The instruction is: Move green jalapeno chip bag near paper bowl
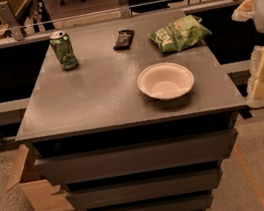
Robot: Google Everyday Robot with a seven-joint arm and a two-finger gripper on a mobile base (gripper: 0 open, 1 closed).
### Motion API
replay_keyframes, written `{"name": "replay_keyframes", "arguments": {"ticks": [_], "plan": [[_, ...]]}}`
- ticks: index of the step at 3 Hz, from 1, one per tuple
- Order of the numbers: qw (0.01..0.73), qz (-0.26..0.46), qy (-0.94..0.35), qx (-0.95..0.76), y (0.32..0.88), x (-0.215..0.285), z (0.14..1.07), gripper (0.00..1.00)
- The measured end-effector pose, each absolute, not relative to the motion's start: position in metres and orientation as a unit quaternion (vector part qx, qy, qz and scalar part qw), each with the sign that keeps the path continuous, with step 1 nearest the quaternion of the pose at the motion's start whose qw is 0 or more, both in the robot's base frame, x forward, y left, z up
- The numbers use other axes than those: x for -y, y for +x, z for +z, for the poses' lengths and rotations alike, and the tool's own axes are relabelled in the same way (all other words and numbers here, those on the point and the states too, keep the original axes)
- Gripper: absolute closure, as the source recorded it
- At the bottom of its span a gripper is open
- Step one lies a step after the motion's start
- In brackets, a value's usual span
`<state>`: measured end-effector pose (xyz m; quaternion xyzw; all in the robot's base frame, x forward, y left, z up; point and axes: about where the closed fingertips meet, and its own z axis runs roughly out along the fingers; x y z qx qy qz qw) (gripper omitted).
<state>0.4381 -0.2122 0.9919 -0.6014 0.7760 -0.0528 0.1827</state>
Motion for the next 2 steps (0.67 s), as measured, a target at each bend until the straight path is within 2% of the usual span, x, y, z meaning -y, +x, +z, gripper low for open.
{"name": "replay_keyframes", "arguments": {"ticks": [2], "plan": [[0.214,-0.051,-0.578,-0.786,0.451,0.217,0.996,0.00]]}}
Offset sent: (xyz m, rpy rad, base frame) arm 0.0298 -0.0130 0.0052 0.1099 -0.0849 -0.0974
